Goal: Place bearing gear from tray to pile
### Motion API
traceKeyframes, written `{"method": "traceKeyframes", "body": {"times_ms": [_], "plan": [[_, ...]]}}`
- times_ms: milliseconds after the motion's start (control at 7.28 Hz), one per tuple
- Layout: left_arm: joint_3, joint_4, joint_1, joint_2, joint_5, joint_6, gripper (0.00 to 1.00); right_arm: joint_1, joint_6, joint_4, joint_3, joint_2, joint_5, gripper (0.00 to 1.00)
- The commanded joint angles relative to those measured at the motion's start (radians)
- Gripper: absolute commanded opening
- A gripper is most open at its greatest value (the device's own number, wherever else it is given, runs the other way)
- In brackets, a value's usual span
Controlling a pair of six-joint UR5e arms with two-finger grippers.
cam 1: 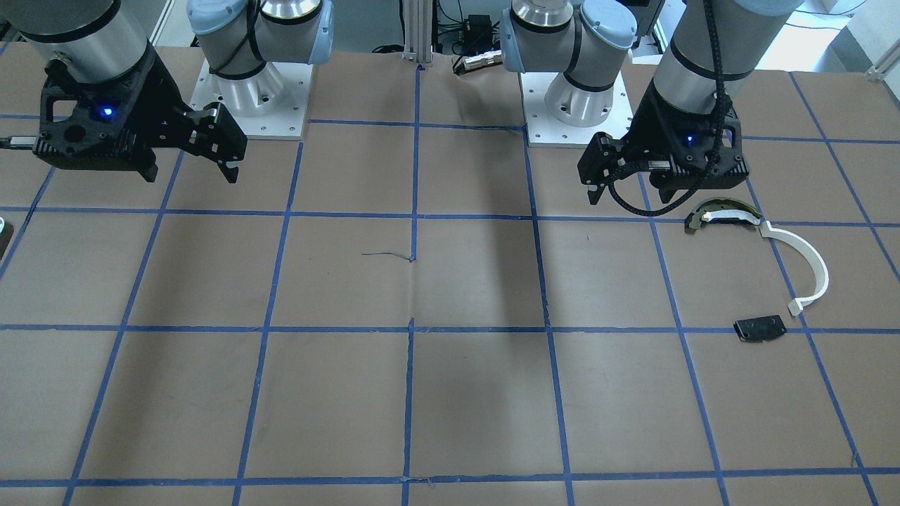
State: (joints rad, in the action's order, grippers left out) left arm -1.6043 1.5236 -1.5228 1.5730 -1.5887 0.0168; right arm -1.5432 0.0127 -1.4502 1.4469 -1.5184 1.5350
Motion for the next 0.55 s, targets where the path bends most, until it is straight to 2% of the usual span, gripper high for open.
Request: {"method": "traceKeyframes", "body": {"times_ms": [0, 275, 412], "plan": [[0.000, -0.003, 0.001, -0.002, -0.001, 0.000, 1.00, 0.000, 0.004, 0.002, -0.002, 0.001, -0.001, 1.00], [0.001, -0.008, 0.001, -0.002, 0.001, 0.000, 1.00, 0.005, 0.012, 0.007, 0.001, 0.000, 0.001, 1.00], [-0.002, -0.008, 0.001, -0.001, 0.003, 0.000, 1.00, 0.014, 0.103, -0.001, -0.006, 0.001, 0.063, 1.00]]}}
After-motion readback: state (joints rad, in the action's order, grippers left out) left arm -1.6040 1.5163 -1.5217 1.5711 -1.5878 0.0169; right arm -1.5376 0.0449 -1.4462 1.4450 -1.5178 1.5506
